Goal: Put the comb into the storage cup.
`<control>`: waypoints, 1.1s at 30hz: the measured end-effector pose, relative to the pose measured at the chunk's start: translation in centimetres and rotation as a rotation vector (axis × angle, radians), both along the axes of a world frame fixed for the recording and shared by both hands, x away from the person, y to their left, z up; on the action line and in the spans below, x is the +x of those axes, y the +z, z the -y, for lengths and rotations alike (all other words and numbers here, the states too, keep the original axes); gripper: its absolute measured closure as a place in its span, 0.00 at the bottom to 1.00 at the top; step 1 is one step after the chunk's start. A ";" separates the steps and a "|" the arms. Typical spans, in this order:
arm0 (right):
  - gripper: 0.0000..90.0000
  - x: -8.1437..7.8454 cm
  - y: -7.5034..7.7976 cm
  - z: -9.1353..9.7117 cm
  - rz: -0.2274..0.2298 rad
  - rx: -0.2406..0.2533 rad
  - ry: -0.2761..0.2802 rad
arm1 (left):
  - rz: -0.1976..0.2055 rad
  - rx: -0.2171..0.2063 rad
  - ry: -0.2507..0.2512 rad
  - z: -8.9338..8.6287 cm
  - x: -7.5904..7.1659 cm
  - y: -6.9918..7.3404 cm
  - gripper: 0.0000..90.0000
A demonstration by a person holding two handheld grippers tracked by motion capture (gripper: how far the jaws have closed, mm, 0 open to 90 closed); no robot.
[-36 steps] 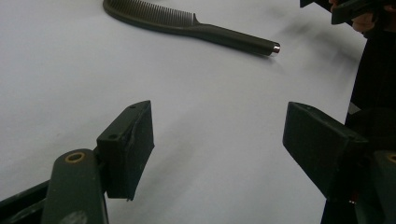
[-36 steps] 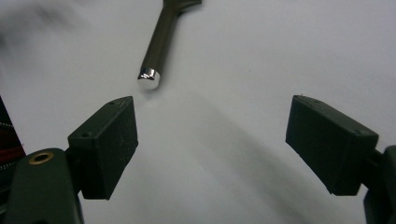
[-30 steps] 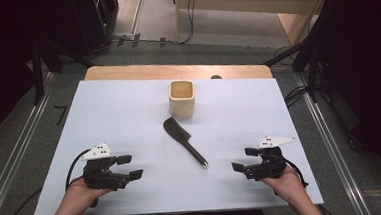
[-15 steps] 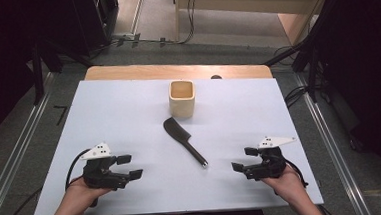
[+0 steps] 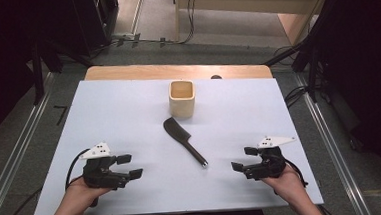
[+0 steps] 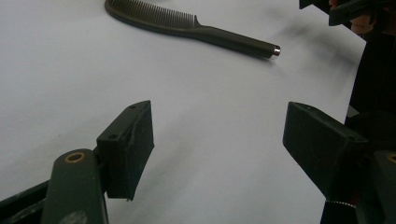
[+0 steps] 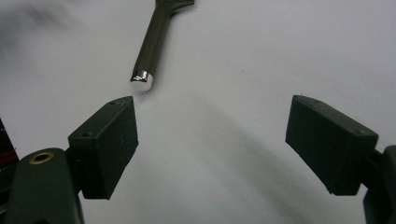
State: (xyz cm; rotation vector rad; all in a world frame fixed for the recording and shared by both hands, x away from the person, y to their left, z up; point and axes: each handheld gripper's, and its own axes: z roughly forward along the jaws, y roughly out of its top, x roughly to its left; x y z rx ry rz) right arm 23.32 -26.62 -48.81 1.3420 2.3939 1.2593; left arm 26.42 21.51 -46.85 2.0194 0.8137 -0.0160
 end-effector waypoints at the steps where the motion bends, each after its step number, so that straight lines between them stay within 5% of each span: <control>1: 0.17 0.0 0.1 0.0 0.001 0.006 -0.001 | 0.000 0.000 0.000 0.0 0.0 0.0 0.29; 11: 0.17 0.4 1.0 -0.5 0.036 0.021 -0.018 | -0.002 0.004 0.009 0.0 0.1 0.0 0.29; 15: 0.17 0.7 1.7 -1.0 0.069 0.015 -0.023 | -0.033 -0.013 0.015 -0.1 0.2 0.1 0.29; 33: 0.21 1.9 2.4 -2.5 0.095 -0.002 -0.037 | -0.025 0.001 0.012 0.0 0.2 0.1 0.29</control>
